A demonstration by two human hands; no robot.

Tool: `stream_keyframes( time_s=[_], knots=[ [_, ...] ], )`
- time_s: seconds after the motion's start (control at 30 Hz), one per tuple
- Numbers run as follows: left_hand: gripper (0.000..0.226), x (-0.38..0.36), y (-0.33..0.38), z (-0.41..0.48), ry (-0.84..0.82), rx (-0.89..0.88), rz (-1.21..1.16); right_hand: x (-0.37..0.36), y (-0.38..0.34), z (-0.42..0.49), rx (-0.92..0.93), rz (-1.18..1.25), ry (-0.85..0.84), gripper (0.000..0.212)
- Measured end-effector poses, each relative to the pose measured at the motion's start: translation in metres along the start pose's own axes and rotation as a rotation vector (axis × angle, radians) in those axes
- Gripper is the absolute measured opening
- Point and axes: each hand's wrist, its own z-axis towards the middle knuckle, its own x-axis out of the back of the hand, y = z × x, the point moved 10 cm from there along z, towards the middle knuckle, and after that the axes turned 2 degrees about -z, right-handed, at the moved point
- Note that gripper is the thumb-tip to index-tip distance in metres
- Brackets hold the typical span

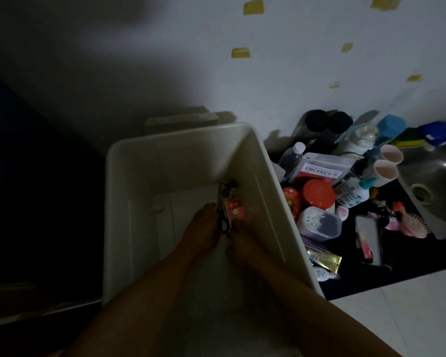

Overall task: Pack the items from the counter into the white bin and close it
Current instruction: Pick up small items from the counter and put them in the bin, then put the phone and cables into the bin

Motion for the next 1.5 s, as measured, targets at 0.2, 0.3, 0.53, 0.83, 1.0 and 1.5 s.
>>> stream_keyframes(
  time_s=[0.2,0.3,0.53,0.83,1.0,1.5],
  knots=[
    [0.045,0.018,0.006,-0.012,-0.016,0.079,0.046,0.021,-0.011,-0.008,0.022,0.09,0.084,0.059],
    [0.045,0.029,0.02,-0.018,-0.064,0.082,0.082,0.039,-0.021,-0.019,0.084,0.067,0.187,0.06],
    [0.059,0.099,0.071,-0.018,0.048,-0.042,0.128,0.108,-0.045,-0.025,0.232,-0.18,0.256,0.081],
    [0.057,0.16,0.13,-0.002,0.174,-0.184,0.208,0.216,-0.026,-0.091,0.278,-0.078,0.566,0.055],
    [0.041,0.185,0.185,0.015,0.353,-0.336,0.212,0.236,0.027,-0.117,0.178,0.035,0.676,0.05],
    [0.046,0.009,0.326,0.101,-0.033,-0.496,0.319,0.169,0.248,-0.16,-0.089,0.142,0.576,0.053]
  ],
)
